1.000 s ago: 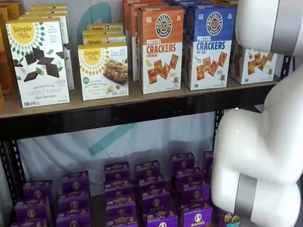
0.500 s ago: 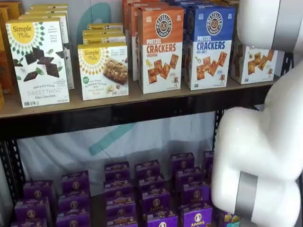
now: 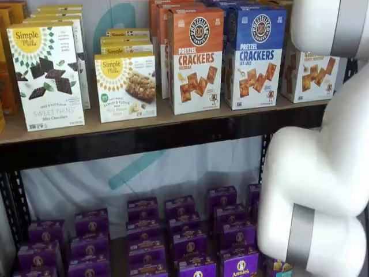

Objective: Retrieve the yellow and white box located on the top shelf, the sixth one from the left

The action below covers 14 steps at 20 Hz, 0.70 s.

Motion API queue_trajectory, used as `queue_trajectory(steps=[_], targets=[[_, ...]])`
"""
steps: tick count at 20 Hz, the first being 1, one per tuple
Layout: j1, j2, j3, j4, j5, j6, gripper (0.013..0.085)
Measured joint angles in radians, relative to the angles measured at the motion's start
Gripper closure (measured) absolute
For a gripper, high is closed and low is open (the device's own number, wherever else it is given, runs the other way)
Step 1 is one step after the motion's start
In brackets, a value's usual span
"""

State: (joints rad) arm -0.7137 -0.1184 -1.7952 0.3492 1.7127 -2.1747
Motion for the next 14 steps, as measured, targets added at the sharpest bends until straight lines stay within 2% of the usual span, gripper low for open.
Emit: queue_trajectory(steps=[4,8,14], targets=[[0.022,0.018,-0.036,-0.049,0.031,0.009,0.013],[0.045,0.017,-0.037,-0.095,0.027,0.014,0.013],[0.068,0.033,-0.056,-0.141,0.041,0.022,0.013]])
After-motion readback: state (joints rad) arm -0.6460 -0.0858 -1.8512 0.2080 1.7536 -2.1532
